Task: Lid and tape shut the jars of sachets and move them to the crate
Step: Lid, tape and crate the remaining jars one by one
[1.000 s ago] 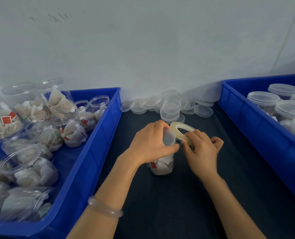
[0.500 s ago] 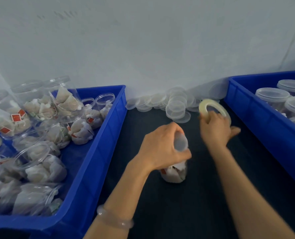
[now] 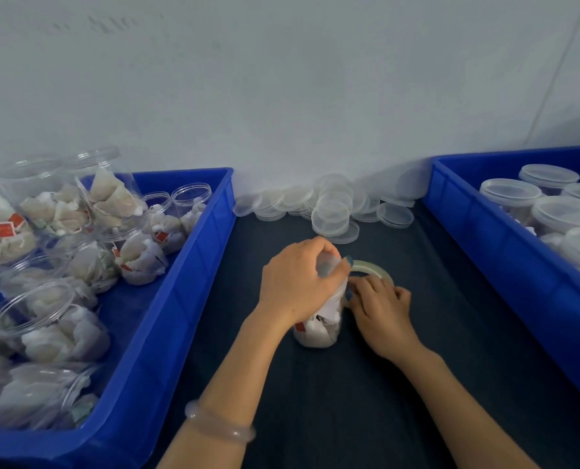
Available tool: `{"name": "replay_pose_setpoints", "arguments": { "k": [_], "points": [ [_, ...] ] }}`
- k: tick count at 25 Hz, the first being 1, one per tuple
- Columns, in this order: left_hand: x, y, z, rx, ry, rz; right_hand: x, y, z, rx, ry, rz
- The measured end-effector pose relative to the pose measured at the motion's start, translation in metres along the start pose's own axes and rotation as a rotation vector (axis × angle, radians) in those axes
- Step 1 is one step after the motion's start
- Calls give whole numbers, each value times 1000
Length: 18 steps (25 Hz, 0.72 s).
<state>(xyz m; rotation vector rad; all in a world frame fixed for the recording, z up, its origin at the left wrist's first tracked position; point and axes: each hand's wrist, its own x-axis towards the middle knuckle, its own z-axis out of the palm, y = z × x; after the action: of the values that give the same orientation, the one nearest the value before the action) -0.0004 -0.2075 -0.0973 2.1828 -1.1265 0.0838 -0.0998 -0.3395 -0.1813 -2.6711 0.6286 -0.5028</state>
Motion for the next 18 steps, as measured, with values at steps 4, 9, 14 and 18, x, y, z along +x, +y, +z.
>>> {"name": "replay_pose_setpoints", "arguments": {
  "k": [4, 9, 14, 18],
  "points": [
    [-10, -7, 8, -786, 165, -306, -16, -22, -10, 750, -58, -189],
    [-28, -16, 29, -1177, 137, -667, -24, -49, 3, 931, -77, -80],
    [-25, -32, 40, -956, 16, -666, -21, -40, -11, 902, 23, -62],
    [-29, -37, 44, -919, -21, -546, 18, -6, -66, 1118, 430, 76]
  ]
}}
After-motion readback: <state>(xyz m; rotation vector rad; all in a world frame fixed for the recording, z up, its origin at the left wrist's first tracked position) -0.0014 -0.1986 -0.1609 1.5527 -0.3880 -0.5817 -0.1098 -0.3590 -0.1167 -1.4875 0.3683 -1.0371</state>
